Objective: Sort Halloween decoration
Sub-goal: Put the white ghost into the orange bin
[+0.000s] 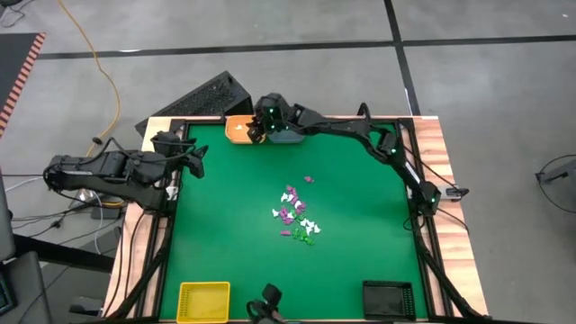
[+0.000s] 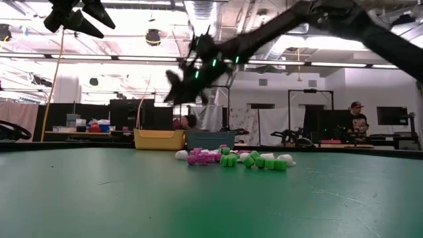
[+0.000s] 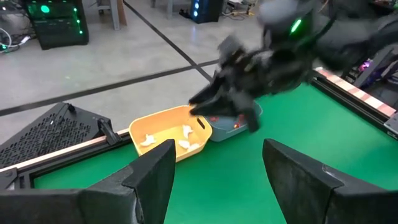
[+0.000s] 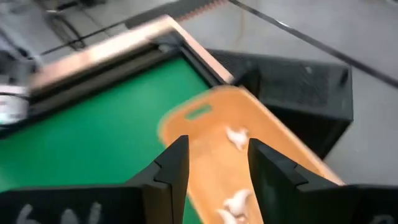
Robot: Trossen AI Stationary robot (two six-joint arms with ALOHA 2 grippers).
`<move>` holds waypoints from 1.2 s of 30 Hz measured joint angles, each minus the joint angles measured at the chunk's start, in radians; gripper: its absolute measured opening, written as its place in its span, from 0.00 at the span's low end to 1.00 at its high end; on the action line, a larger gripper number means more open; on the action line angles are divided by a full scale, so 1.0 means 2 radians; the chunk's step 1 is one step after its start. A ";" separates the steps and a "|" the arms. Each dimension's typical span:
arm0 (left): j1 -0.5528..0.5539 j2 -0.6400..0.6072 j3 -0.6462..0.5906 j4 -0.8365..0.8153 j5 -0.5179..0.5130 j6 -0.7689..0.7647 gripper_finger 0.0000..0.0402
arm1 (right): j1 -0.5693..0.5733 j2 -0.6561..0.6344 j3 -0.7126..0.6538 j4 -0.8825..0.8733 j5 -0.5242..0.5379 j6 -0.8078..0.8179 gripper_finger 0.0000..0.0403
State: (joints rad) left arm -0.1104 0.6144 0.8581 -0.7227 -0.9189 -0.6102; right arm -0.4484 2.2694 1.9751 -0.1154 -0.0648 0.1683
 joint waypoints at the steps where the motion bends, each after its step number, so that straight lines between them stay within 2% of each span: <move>1: 0.000 0.000 0.000 0.000 0.003 0.001 0.58 | 0.000 -0.017 0.000 -0.010 -0.004 -0.016 0.40; 7: 0.000 0.000 0.000 0.000 0.007 0.012 0.58 | -0.002 -0.149 0.001 -0.155 -0.006 -0.137 0.37; 11: 0.000 0.000 0.000 0.000 0.012 0.012 0.58 | -0.002 -0.243 0.001 -0.294 0.011 -0.165 0.36; 15: 0.000 0.000 0.000 0.001 0.021 0.015 0.58 | 0.008 -0.320 -0.020 -0.442 0.053 -0.140 0.34; 19: 0.000 0.000 0.000 0.001 0.035 0.016 0.58 | 0.045 -0.395 -0.094 -0.531 0.101 -0.055 0.33; 23: 0.000 0.000 0.000 0.001 0.048 0.015 0.58 | 0.119 -0.483 -0.214 -0.538 0.161 0.084 0.32; 28: 0.000 0.000 0.000 0.001 0.048 0.016 0.58 | 0.253 -0.556 -0.359 -0.492 0.252 0.284 0.32; 31: 0.000 0.000 0.000 0.001 0.048 0.019 0.58 | 0.329 -0.567 -0.424 -0.449 0.302 0.375 0.32; 36: 0.000 0.000 0.000 0.001 0.048 0.025 0.58 | 0.426 -0.529 -0.482 -0.363 0.362 0.444 0.32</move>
State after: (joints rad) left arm -0.1108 0.6145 0.8581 -0.7199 -0.8233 -0.5610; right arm 0.4029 1.2121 1.0117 -0.8405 0.6583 1.0567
